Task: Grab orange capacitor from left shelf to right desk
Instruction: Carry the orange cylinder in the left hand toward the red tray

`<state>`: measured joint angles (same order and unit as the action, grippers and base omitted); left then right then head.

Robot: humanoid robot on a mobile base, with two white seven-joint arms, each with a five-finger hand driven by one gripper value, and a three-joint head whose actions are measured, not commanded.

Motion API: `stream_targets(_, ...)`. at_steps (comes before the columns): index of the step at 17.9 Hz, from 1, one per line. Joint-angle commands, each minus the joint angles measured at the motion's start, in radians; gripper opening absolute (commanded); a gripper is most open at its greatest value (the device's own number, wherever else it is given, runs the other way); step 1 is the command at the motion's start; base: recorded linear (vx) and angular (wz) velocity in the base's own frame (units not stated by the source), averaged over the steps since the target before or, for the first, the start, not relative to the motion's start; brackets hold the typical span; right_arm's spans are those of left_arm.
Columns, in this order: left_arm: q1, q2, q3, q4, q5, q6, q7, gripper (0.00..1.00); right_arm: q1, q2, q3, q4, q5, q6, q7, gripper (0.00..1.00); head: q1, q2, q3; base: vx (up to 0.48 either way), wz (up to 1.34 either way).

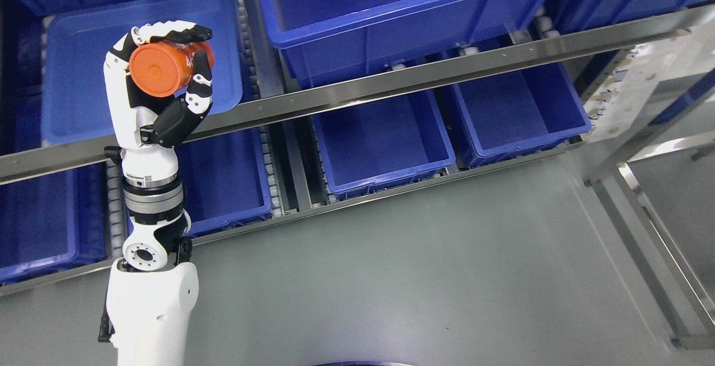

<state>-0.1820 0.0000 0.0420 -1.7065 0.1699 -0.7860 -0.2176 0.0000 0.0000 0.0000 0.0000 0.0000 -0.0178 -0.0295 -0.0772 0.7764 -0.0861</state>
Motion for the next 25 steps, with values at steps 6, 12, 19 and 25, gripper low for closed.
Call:
stream_targets(6,-0.014,0.017,-0.14,-0.013,-0.001,0.001,0.0,0.02,0.02,-0.017,-0.012,-0.017,0.003,-0.005,0.0,1.0,0.0,0.0,0.0,0.118,-0.72)
stream_targets(12,-0.011,0.017,-0.195,-0.013,-0.001,0.001,0.0,0.02,0.02,-0.017,-0.012,-0.017,0.003,-0.005,0.0,1.0,0.0,0.0,0.0,0.144,-0.82)
stream_targets(19,-0.002,0.017,-0.212,-0.013,-0.001,0.001,0.0,0.02,0.02,-0.017,-0.012,-0.017,0.003,-0.005,0.0,1.0,0.0,0.0,0.0,0.16,-0.66)
stream_targets(25,0.003,0.017,-0.214,-0.008,-0.001,0.001,0.0,0.02,0.02,-0.017,-0.012,-0.017,0.003,-0.007,0.0,1.0,0.0,0.0,0.0,0.174,-0.5)
